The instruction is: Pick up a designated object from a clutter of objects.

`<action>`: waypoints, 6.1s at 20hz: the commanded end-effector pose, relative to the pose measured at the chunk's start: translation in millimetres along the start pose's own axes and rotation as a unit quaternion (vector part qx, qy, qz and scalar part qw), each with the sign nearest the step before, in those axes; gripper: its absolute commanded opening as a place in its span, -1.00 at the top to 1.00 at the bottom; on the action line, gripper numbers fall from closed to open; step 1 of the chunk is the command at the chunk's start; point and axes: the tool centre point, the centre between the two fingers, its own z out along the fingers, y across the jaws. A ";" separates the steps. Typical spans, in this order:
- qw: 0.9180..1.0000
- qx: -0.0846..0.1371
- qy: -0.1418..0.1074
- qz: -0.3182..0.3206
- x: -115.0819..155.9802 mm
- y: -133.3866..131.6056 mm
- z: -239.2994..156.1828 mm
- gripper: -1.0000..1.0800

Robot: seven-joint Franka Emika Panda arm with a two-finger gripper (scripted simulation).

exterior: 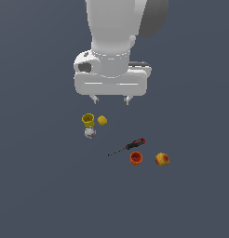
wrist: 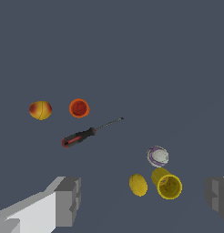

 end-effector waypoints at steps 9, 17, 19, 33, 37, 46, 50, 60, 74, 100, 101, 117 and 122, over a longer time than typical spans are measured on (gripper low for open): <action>1.000 -0.010 -0.005 -0.024 -6.6 -19.7 -3.1 -0.92; 1.000 -0.010 -0.006 -0.028 -4.6 -21.6 0.1 -0.92; 0.999 -0.011 -0.006 -0.034 -1.3 -23.7 5.1 -0.92; 0.991 -0.009 -0.011 -0.129 43.7 -58.5 93.8 -0.92; 0.986 -0.005 -0.013 -0.168 56.6 -74.2 134.3 -0.92; 0.972 0.005 -0.016 -0.235 70.0 -103.4 210.5 -0.92; 0.968 0.009 -0.016 -0.251 71.4 -111.1 230.8 -0.92; 0.965 0.011 -0.017 -0.261 71.3 -115.8 245.4 -0.92; 0.965 0.011 -0.016 -0.263 69.7 -116.8 295.0 -0.92; 0.965 0.011 -0.016 -0.263 63.0 -92.5 246.9 1.00; 0.965 0.011 -0.016 -0.263 62.0 -88.7 239.6 1.00; 0.965 0.012 -0.016 -0.263 39.9 -5.6 72.3 1.00; 0.965 0.012 -0.016 -0.263 33.9 21.5 17.5 1.00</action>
